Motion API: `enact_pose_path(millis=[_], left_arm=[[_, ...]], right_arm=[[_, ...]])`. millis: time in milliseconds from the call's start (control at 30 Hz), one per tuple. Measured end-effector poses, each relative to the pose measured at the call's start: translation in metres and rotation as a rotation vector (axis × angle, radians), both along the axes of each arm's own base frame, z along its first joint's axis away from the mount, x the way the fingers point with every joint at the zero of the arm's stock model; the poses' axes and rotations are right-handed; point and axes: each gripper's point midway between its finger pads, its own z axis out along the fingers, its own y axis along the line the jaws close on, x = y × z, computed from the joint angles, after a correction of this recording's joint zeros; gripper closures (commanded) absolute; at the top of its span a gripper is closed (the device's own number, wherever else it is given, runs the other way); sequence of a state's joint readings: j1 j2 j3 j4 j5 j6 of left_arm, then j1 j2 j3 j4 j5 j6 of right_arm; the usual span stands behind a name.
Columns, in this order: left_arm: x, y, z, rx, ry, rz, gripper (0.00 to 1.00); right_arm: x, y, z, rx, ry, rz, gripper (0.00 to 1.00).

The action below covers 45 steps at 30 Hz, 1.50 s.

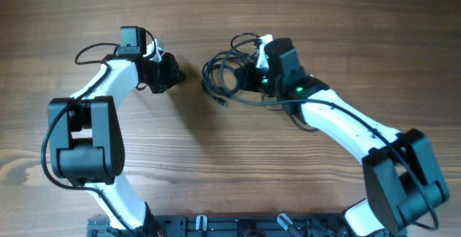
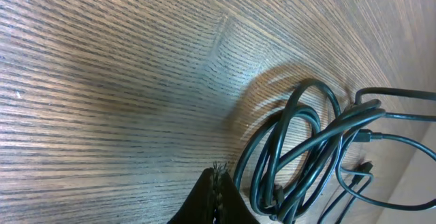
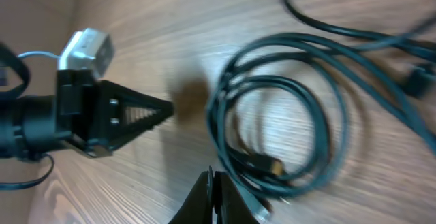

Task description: Untangle cables

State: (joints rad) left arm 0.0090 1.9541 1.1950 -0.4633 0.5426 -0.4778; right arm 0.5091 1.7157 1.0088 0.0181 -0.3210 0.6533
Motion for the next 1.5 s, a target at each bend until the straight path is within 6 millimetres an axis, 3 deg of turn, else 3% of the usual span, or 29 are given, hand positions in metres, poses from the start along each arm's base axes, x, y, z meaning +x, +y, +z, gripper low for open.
enact_pose_path(millis=[200, 500, 1067, 1500], left_arm=[[0.000, 0.000, 0.000, 0.000, 0.000, 0.000, 0.96], [0.000, 0.000, 0.000, 0.000, 0.000, 0.000, 0.94], [0.000, 0.000, 0.000, 0.000, -0.001, 0.000, 0.93], [0.000, 0.000, 0.000, 0.000, -0.002, 0.000, 0.92]], right_arm=[[0.010, 0.023, -0.020, 0.004, -0.047, -0.002, 0.93], [0.029, 0.034, -0.052, 0.026, -0.087, -0.026, 0.78], [0.033, 0.048, -0.046, 0.127, -0.080, -0.066, 0.76], [0.016, 0.064, -0.052, 0.117, -0.050, -0.031, 0.76]])
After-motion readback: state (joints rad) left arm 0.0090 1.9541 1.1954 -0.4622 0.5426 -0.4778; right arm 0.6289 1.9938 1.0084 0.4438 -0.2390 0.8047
